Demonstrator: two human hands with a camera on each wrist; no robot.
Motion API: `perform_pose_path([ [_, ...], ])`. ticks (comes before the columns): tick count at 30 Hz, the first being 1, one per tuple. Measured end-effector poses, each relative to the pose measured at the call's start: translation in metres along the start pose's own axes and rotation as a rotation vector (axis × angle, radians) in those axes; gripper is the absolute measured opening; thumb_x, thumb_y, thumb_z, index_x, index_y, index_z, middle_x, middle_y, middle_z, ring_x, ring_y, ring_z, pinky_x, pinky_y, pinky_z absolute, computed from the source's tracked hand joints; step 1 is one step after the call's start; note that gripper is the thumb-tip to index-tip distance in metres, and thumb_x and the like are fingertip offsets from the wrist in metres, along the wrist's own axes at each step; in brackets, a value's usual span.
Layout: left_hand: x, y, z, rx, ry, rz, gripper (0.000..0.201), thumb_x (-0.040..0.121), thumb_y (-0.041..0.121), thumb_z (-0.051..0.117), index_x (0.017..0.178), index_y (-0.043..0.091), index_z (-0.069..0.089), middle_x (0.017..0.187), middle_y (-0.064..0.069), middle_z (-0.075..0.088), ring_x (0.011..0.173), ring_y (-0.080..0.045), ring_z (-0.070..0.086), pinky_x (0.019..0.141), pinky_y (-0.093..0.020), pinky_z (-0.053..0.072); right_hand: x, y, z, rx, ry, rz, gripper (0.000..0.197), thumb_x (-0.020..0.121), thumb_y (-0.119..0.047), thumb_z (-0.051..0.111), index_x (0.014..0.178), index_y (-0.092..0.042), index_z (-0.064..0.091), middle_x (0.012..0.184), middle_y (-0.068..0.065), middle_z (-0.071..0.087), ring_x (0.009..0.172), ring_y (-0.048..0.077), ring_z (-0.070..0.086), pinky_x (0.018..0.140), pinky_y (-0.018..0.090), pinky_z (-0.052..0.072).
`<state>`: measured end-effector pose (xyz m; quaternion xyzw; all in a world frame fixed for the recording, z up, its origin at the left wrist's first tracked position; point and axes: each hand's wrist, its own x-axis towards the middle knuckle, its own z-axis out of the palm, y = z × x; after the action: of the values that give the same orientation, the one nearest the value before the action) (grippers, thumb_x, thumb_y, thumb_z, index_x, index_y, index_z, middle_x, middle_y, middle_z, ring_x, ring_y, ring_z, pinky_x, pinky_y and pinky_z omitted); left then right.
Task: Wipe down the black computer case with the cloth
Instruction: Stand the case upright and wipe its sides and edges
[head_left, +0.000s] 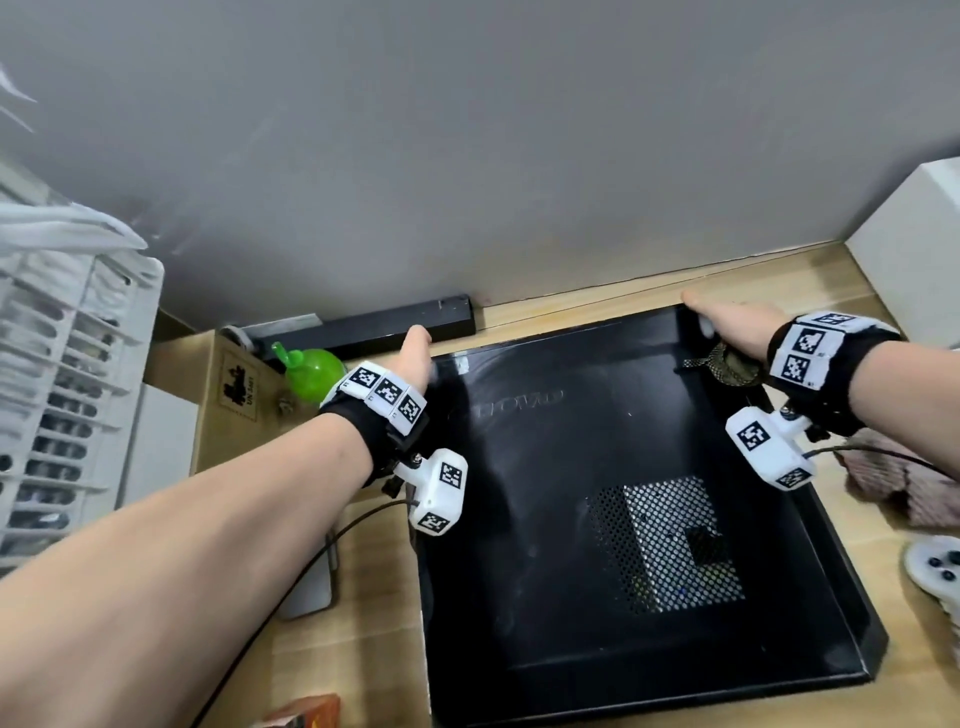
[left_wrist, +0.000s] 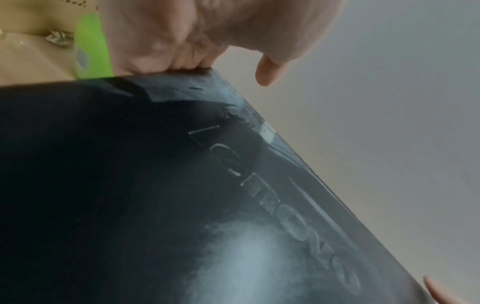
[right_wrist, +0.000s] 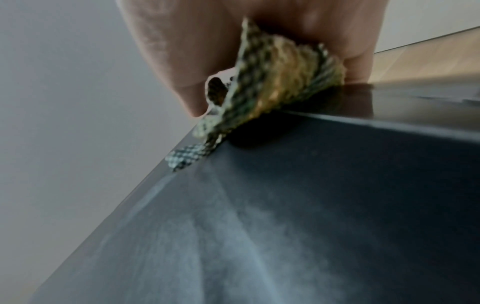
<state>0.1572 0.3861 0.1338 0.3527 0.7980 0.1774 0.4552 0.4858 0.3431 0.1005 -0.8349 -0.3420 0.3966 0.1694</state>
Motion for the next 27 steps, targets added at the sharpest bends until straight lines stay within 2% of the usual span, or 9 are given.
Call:
perform_pose_path([
  [2,-0.007,0.004,-0.010,0.101,0.049,0.061,0.050,0.081,0.059,0.041,0.062,0.014,0.049,0.101,-0.019,0.064,0.086,-0.029,0.056,0.096,-0.031,0.046,-0.009,-0.005,-0.009,0.002,0.020,-0.019,0.068,0.080,-0.076,0.040,0.071,-0.012,0.060,0.050,0.011,0.057,0.054,0.027,0.056,0.062,0.032,0.043],
  [4,-0.022,0.012,-0.024,0.174,0.044,0.109,0.054,0.084,0.061,0.034,0.069,0.012,0.054,0.109,-0.020,0.060,0.096,-0.030,0.053,0.102,-0.039,0.039,-0.019,-0.013,-0.018,0.063,0.073,-0.003,0.077,0.076,-0.078,0.042,0.084,-0.006,0.065,0.067,0.016,0.062,0.072,0.030,0.060,0.070,0.032,0.043],
  [9,-0.062,0.028,-0.055,0.300,0.152,0.217,0.056,0.088,0.060,0.023,0.091,0.014,0.055,0.096,-0.017,0.057,0.090,-0.031,0.050,0.088,-0.037,0.034,-0.057,-0.034,-0.044,0.213,0.261,-0.098,0.057,0.086,-0.053,0.052,0.103,0.000,0.067,0.097,0.016,0.059,0.095,0.031,0.056,0.088,0.033,0.041],
  [12,-0.085,0.031,-0.069,0.076,0.262,0.191,0.057,0.080,0.063,0.036,0.083,0.011,0.058,0.082,-0.012,0.058,0.085,-0.031,0.051,0.082,-0.036,0.035,-0.083,-0.039,-0.055,0.247,0.349,-0.176,0.050,0.083,-0.050,0.050,0.083,-0.002,0.065,0.080,0.013,0.052,0.080,0.030,0.048,0.075,0.034,0.035],
  [18,-0.126,0.004,-0.086,-0.210,0.405,0.208,0.047,0.082,0.054,0.051,0.094,0.009,0.057,0.094,-0.010,0.059,0.087,-0.030,0.049,0.077,-0.032,0.031,-0.132,-0.006,-0.051,0.451,0.502,-0.245,0.048,0.082,-0.050,0.048,0.061,-0.007,0.045,0.060,0.004,0.038,0.064,0.023,0.036,0.064,0.030,0.031],
  [22,-0.162,-0.025,-0.096,-0.206,0.431,0.268,0.044,0.089,0.046,0.051,0.064,0.011,0.045,0.068,-0.005,0.048,0.085,-0.032,0.048,0.074,-0.030,0.030,-0.165,0.017,-0.053,0.600,0.577,-0.274,0.044,0.082,-0.040,0.052,0.052,-0.014,0.032,0.046,0.000,0.032,0.050,0.016,0.026,0.053,0.030,0.027],
  [25,-0.179,-0.050,-0.104,-0.142,0.393,0.370,0.032,0.093,0.035,0.049,0.071,0.013,0.057,0.082,-0.015,0.050,0.090,-0.034,0.053,0.072,-0.026,0.034,-0.189,0.039,-0.055,0.535,0.600,-0.231,0.045,0.074,-0.051,0.047,0.055,-0.010,0.045,0.046,0.002,0.039,0.053,0.020,0.034,0.057,0.034,0.037],
  [26,-0.182,-0.058,-0.105,-0.160,0.398,0.406,0.021,0.092,0.029,0.053,0.077,0.016,0.062,0.086,-0.001,0.035,0.085,-0.029,0.052,0.067,-0.023,0.036,-0.193,0.046,-0.056,0.479,0.605,-0.212,0.044,0.070,-0.058,0.044,0.061,-0.016,0.055,0.051,0.004,0.043,0.057,0.023,0.042,0.062,0.036,0.044],
  [27,-0.189,-0.066,-0.106,-0.216,0.403,0.443,0.014,0.090,0.021,0.057,0.083,0.016,0.067,0.074,-0.012,0.054,0.082,-0.024,0.052,0.060,-0.018,0.038,-0.201,0.053,-0.057,0.444,0.615,-0.214,0.041,0.068,-0.062,0.041,0.068,-0.026,0.061,0.056,0.004,0.048,0.062,0.026,0.049,0.068,0.037,0.048],
])
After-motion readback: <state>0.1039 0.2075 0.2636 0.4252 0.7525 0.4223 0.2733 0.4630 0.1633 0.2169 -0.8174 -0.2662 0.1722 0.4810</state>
